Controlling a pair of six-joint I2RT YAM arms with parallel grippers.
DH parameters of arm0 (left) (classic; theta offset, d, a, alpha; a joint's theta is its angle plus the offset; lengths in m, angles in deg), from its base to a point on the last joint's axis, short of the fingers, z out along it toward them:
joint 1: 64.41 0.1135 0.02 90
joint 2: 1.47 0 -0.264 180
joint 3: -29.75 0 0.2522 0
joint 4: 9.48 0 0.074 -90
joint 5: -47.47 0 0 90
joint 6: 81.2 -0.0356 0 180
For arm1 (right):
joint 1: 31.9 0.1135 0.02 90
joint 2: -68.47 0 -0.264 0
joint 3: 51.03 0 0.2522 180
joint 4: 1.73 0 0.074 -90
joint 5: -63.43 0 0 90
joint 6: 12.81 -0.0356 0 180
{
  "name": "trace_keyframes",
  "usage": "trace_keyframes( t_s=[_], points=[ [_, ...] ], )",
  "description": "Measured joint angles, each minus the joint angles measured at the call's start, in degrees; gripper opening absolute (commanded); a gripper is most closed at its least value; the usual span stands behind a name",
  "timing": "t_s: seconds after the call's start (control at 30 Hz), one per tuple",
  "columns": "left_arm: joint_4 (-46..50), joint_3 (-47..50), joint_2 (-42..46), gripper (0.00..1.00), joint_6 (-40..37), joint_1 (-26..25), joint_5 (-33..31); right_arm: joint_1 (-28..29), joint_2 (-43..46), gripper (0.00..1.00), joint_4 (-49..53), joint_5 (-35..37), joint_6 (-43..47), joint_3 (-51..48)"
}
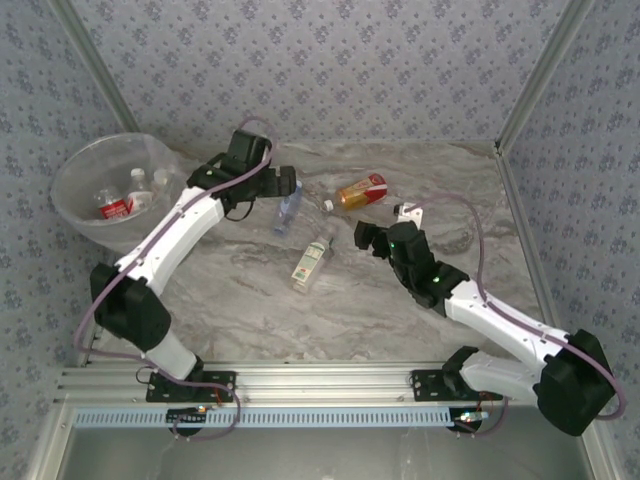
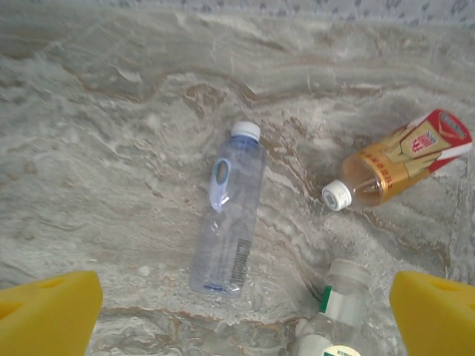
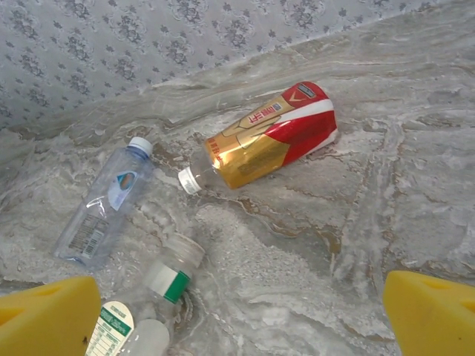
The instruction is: Put the plastic bottles in the bin
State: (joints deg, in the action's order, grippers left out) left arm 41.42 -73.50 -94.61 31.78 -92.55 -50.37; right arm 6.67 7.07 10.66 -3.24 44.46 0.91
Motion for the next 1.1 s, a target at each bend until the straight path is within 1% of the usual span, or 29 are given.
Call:
trace_keyframes(
  t_s=[0.17, 0.43, 0.57, 0.7, 0.77, 0.9, 1.1],
  points=[
    [0.37, -1.86, -7.17, 0.99, 0.02, 0.0, 3.65, -1.49, 2.99, 1.0, 0.59, 0.07, -1.01, -2.16],
    [2.64, -5.73, -16.35, 0.99, -0.09, -0.04, 7.04, -2.71, 4.07, 1.0, 2.29, 0.04, -1.4, -2.73],
    [5.07, -9.81, -21.27, 0.99, -3.41, -0.11, 6.73, -2.71, 4.66, 1.0, 3.43, 0.04, -1.44, -2.8],
    [9.46, -17.27, -29.14, 0.99, -8.81, -0.11, 4.17, -2.71, 6.71, 1.0, 4.42, 0.07, -1.51, -2.8],
    [10.56, -19.28, -32.13, 0.99, -10.6, 0.07, 3.41, -2.71, 8.15, 1.0, 4.68, -0.15, -0.85, -2.8],
    [13.25, -21.84, -36.35, 0.99, -13.03, 0.68, 2.86, -2.93, 11.45, 1.0, 3.8, -2.97, 2.78, -3.32],
    [13.68, -24.04, -37.33, 0.88, -15.13, 2.12, 4.63, -2.89, 14.71, 1.0, 1.27, -9.99, 8.83, -4.44]
  ],
)
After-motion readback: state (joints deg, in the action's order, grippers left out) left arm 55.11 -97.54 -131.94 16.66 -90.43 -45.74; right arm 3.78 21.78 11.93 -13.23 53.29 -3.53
